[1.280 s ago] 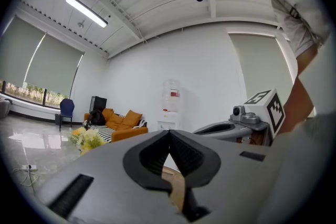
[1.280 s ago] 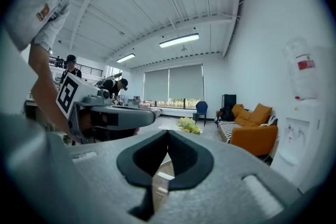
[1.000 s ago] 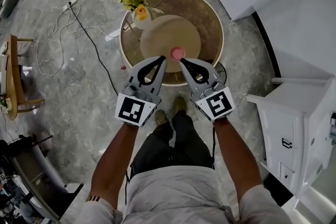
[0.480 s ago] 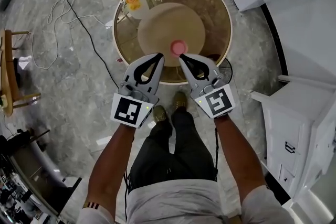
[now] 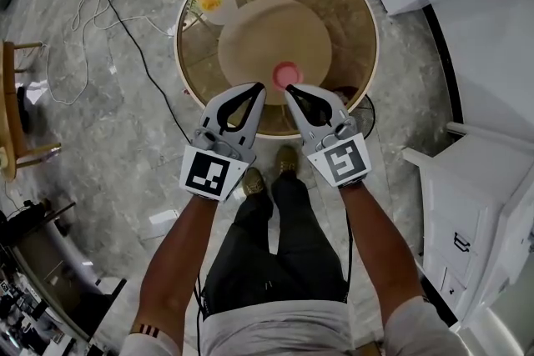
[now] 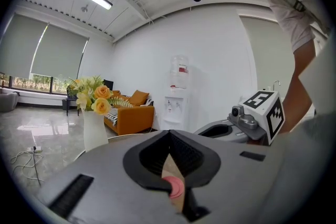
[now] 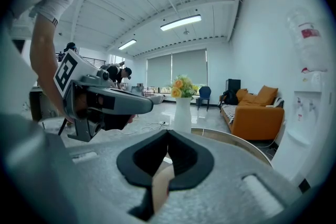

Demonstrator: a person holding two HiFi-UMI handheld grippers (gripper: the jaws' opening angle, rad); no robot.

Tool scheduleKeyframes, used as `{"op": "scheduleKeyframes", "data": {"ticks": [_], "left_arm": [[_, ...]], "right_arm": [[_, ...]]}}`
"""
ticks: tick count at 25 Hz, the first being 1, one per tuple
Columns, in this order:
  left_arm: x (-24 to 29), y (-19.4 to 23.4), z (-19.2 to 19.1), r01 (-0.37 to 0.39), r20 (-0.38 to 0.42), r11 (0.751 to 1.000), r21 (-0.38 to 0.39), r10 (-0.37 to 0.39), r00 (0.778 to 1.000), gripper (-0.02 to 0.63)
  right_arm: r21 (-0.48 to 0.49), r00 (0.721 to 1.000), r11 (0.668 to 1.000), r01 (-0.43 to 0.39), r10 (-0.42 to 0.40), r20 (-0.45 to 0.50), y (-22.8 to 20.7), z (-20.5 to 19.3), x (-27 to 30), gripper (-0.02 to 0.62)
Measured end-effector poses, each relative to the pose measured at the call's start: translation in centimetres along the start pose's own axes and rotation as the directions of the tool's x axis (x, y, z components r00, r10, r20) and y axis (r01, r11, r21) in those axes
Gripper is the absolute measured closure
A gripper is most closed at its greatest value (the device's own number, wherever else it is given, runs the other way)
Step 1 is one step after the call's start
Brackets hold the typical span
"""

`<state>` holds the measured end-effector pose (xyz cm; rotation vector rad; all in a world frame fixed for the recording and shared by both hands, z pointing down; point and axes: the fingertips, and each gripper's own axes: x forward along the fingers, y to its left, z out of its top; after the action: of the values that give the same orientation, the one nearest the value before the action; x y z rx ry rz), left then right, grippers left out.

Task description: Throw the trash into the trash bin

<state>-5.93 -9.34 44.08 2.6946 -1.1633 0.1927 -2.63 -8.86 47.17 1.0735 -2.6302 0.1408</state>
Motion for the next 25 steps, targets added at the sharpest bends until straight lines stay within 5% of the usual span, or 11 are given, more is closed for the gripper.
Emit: {"op": "scheduleKeyframes", "data": {"ticks": [9,25], "left_arm": [[0.9,0.8,-3.1,-0.02,-0.042,1.0,-0.009,0.019,0.999,0.606],[2.6,2.6,-6.3,-0.028,-0.07,0.999,-0.031,0.026,0.997,0.606]], "right_arm": [[-0.007,0.999,0.999,-0.036,0.036,-0.039,-0.3,-3.9,2.0,0.539],[0.058,0.985,0.998,-0.025,0.035,-0.168,-1.5,-10.7,5.7,0.276]]}}
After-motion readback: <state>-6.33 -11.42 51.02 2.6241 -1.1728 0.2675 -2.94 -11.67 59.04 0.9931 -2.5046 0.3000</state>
